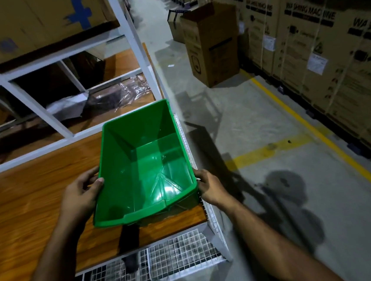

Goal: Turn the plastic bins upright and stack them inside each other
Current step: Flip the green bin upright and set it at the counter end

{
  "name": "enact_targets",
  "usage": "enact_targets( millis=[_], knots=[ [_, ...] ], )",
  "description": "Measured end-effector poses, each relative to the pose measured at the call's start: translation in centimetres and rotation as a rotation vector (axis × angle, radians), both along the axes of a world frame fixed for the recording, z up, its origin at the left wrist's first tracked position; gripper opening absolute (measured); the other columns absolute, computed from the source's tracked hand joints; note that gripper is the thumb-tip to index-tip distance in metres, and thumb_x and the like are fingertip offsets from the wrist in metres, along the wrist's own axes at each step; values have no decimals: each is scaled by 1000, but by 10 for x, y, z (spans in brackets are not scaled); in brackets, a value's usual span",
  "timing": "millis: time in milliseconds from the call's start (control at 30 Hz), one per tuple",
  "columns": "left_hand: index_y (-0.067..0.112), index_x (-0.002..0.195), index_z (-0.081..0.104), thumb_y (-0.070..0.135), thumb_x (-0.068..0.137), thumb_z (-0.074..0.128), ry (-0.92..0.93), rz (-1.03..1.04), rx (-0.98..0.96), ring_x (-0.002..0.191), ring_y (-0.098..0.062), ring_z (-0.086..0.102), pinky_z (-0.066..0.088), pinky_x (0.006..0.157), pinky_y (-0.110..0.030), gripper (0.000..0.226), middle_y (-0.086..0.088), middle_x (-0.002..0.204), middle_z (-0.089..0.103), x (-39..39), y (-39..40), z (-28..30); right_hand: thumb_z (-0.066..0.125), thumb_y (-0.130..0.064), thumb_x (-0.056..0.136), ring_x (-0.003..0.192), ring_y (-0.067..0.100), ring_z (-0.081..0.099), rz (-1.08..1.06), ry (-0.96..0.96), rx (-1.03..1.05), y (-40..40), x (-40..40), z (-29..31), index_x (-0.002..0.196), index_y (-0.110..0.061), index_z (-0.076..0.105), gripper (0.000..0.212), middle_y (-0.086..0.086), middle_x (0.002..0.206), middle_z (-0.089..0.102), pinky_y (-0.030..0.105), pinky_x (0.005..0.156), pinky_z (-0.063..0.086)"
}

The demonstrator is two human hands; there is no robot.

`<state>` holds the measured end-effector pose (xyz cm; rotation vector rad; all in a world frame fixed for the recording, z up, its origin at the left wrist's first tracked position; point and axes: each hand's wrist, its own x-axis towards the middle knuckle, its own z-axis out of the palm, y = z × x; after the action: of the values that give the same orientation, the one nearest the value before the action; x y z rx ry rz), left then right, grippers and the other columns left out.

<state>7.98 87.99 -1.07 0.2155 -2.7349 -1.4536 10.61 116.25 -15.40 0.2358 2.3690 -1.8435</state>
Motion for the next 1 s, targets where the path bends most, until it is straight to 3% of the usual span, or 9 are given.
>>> enact_targets(
  millis=[167, 367, 533, 667, 933, 1000],
  knots=[
    [23, 140, 50, 15, 97, 53, -8, -8, 6, 99, -19, 59, 54, 74, -36, 44, -1, 122, 56, 0, -1, 1, 51, -24, 96, 121, 23, 52, 13, 12, 47, -1, 4, 6, 133, -23, 57, 37, 6, 132, 52, 41, 101, 48],
    [23, 141, 50, 16, 98, 53, -5, -10, 18, 100, -19, 59, 55, 76, -37, 44, 0, 124, 56, 1, 0, 2, 52, -28, 97, 116, 22, 54, -1, 27, 61, -2, 5, 10, 130, -23, 58, 34, 6, 126, 54, 33, 93, 51],
    [20, 141, 50, 13, 98, 53, 9, 1, 8, 109, -23, 57, 53, 79, -36, 44, -6, 138, 55, 0, 0, 2, 53, -19, 96, 109, 23, 58, -2, 54, 59, -2, 7, 16, 133, -24, 57, 37, 5, 120, 59, 43, 93, 53],
    [18, 141, 49, 13, 97, 53, 17, -6, -3, 110, -22, 55, 52, 82, -38, 44, -10, 142, 53, 0, -1, 0, 53, -15, 97, 106, 17, 58, 12, 58, 16, 0, 10, 21, 135, -23, 56, 39, -1, 120, 58, 29, 89, 53],
    [24, 139, 51, 15, 97, 54, 5, -1, 20, 109, -24, 60, 54, 80, -38, 43, -10, 139, 55, -2, -6, -4, 57, -18, 96, 118, 22, 59, 14, 24, 6, 2, 9, 19, 132, -18, 57, 36, 7, 133, 59, 24, 88, 51],
    [23, 140, 51, 14, 97, 54, 9, -10, 18, 112, -25, 58, 54, 85, -40, 44, -9, 139, 55, -3, -6, -4, 57, -16, 96, 117, 24, 58, 18, 29, 0, 2, 10, 22, 132, -17, 57, 37, 8, 131, 59, 27, 91, 50]
  ],
)
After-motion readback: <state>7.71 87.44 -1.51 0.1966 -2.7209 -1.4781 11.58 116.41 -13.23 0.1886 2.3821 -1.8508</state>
